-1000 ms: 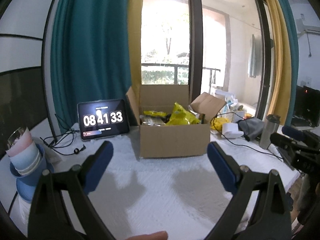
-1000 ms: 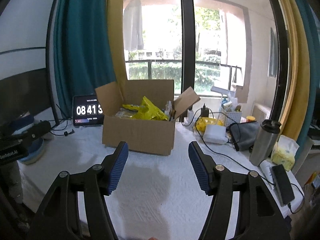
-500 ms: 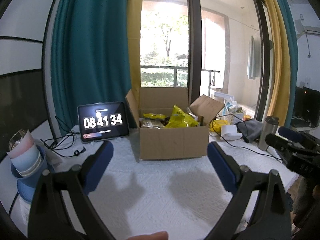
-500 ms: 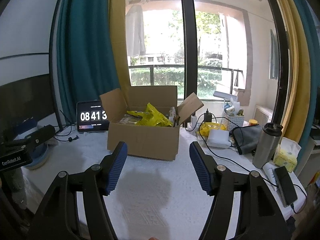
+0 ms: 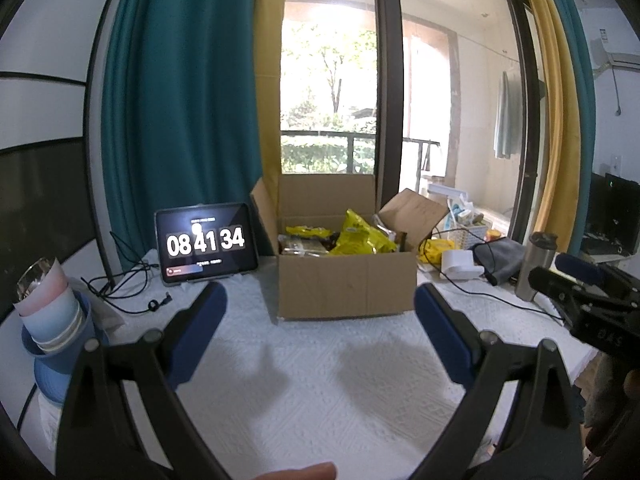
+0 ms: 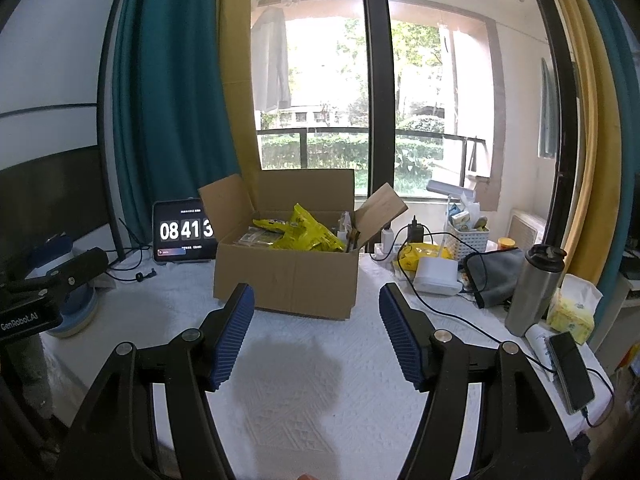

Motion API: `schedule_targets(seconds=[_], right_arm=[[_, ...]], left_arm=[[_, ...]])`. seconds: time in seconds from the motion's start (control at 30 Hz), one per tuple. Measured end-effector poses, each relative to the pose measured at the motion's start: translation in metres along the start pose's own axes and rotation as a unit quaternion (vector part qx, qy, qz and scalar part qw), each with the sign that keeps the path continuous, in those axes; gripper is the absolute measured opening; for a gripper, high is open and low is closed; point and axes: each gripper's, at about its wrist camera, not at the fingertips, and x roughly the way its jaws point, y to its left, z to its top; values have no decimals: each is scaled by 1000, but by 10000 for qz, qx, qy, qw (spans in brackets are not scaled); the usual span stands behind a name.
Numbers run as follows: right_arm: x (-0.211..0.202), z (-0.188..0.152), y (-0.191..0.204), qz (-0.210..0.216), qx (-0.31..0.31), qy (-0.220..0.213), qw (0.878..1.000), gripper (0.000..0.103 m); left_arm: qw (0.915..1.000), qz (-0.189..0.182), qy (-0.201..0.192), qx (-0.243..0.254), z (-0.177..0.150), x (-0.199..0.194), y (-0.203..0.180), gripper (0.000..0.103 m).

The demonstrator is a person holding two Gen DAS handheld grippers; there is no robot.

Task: Organize snacks

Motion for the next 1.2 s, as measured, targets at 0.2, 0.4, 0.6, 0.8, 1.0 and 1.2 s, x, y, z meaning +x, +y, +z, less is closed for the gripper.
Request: schedule_targets(seconds=[0.2,0.4,0.6,0.8,1.0,1.2], right_arm=[[0,0,0,5,-1,-11,10000,68],[0,-1,-2,-13,22,-12,10000,68],[0,-1,-3,-15,24,-10,10000,68],[1,-1,-3,-17,28,5,10000,68],[1,0,-3,-19,29,12,10000,68],[3,-1,-5,-3,35,48,10000,68]], left_arm=[[10000,-3,-20,14,0,-1,-1,96],[10000,-8,-3,40,-1,-2,-2,96],[10000,-4,2,35,-1,-1,-2,96],[10000,-19,6,31,0,-1,-2,96],[10000,-17,11,30,0,-1,-2,96],[10000,-32,24,33,-1,0,-3,96]])
